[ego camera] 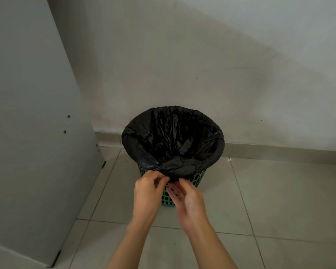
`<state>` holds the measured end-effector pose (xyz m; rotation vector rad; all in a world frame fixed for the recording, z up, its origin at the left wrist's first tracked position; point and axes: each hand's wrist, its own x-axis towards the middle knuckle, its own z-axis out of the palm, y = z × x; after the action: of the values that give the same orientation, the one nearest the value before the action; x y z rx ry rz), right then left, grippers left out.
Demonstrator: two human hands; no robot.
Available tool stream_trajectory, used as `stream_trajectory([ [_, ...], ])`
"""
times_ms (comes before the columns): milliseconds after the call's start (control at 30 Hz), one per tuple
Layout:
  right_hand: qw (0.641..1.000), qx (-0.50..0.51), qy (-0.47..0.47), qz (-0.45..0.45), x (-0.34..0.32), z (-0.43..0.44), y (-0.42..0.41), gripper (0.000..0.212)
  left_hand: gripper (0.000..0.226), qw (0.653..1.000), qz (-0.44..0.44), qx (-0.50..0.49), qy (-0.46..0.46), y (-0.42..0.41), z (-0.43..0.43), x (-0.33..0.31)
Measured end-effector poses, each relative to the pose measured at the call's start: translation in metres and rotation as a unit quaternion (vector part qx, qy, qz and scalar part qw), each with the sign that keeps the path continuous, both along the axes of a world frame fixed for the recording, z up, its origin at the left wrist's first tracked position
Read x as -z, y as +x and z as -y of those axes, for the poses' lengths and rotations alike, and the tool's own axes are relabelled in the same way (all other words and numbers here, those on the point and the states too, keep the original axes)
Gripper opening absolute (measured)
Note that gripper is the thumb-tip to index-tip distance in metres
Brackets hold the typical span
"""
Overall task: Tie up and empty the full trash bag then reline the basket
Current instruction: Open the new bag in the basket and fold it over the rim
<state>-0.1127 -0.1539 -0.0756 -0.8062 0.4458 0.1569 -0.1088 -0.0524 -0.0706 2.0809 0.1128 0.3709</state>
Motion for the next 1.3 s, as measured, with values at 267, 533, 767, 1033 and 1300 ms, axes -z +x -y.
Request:
stream_trajectory([
  [267, 0.996, 0.058, 0.061, -0.016, -0.006, 0.009, 0.002, 0.016, 0.016, 0.972, 0.155, -0.010, 0.177, -0.007, -0.002, -0.008],
  [533, 0.983, 0.148, -0.099, 0.038, -0.001, 0.004, -0.005, 0.035, 0.036, 0.934, 0.181, -0.003, 0.308, 0.007, 0.005, 0.010],
  [767, 0.946, 0.047, -0.299, 0.119, 0.016, 0.000, -0.008, 0.060, 0.036, 0.942, 0.178, 0.003, 0.286, 0.008, 0.005, 0.010],
  [1033, 0.788, 0.189, -0.569, 0.136, 0.028, -0.010, 0.006, 0.019, 0.035, 0.946, 0.171, 0.013, 0.275, 0.008, 0.005, 0.009],
  [1300, 0.728, 0.236, -0.616, 0.184, 0.030, 0.009, -0.001, 0.002, 0.035, 0.943, 0.186, 0.011, 0.274, 0.009, 0.004, 0.011],
])
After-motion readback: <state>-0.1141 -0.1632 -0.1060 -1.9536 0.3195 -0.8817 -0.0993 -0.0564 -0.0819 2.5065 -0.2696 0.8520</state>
